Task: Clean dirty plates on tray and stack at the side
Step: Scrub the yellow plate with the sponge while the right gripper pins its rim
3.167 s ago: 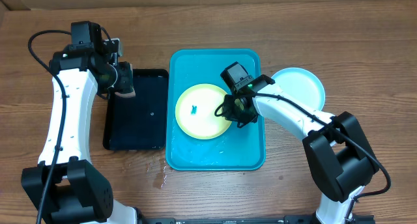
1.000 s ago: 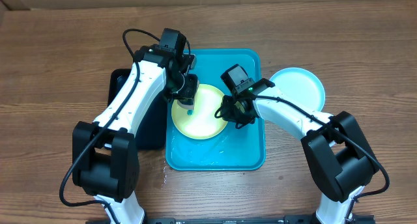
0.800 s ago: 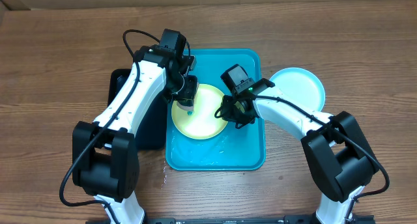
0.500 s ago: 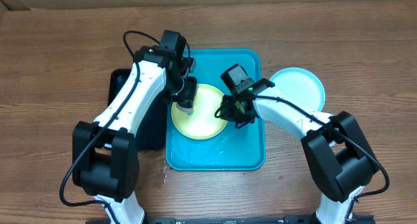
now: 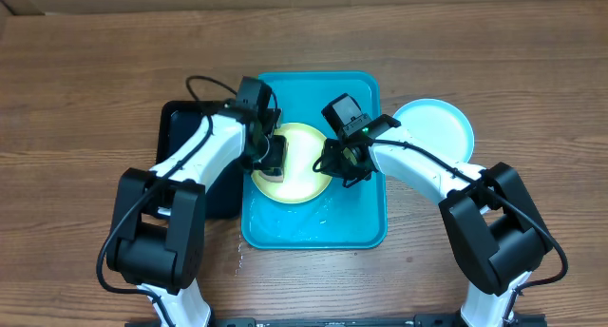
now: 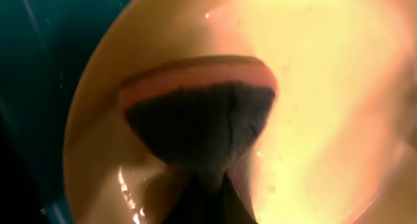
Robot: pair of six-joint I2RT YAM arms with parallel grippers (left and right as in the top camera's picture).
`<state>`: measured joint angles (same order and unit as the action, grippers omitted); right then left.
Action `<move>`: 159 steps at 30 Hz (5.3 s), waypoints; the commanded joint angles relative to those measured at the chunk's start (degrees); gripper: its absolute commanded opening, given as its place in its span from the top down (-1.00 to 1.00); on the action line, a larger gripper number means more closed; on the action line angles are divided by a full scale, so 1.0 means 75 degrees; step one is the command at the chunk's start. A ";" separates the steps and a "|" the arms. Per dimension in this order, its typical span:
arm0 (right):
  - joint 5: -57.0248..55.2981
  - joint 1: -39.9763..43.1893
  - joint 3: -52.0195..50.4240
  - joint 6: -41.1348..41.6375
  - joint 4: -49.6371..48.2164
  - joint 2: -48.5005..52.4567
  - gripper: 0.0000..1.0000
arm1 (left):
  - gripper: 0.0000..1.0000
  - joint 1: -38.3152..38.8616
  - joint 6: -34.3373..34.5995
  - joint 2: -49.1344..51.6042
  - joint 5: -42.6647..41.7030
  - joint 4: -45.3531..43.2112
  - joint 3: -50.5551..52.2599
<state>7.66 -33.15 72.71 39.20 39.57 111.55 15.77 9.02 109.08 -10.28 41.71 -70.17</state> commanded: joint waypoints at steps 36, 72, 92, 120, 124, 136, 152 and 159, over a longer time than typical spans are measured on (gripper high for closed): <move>-0.0012 -0.0052 -0.0044 0.0006 0.0009 0.0003 0.91 | 0.91 -0.0038 0.0539 0.0047 0.0562 0.1478 -0.1597; -0.0012 -0.0052 -0.0044 0.0003 0.0023 0.0003 0.91 | 0.92 0.0009 -0.0286 0.0041 -0.2570 0.1562 -0.2238; -0.0012 -0.0052 -0.0044 0.0003 0.0015 0.0003 0.91 | 0.92 0.0009 0.1390 0.0044 0.0434 -0.0023 0.0822; -0.0009 -0.0070 -0.0044 0.0003 0.0105 0.0003 0.91 | 0.92 -0.0038 0.0679 0.0044 -0.0329 0.1358 -0.1682; -0.0012 -0.0073 -0.0044 0.0003 0.0105 0.0003 0.91 | 0.91 0.0105 0.0676 0.0044 0.0274 0.1311 -0.1186; -0.0012 -0.0073 -0.0044 0.0003 0.0105 0.0003 0.91 | 0.92 0.0160 0.0807 0.0044 -0.0012 -0.0286 0.0635; -0.0009 -0.0073 -0.0044 0.0000 0.0114 0.0003 0.91 | 0.92 -0.0003 0.1055 -0.0009 -0.3756 -0.0979 0.0003; -0.0009 -0.0073 -0.0044 0.0003 0.0122 0.0003 0.90 | 0.92 0.0000 0.0822 -0.0087 -0.2655 0.0641 -0.1839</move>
<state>7.25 -33.12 72.66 39.18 40.58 111.55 16.03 16.16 109.19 -34.22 44.12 -79.00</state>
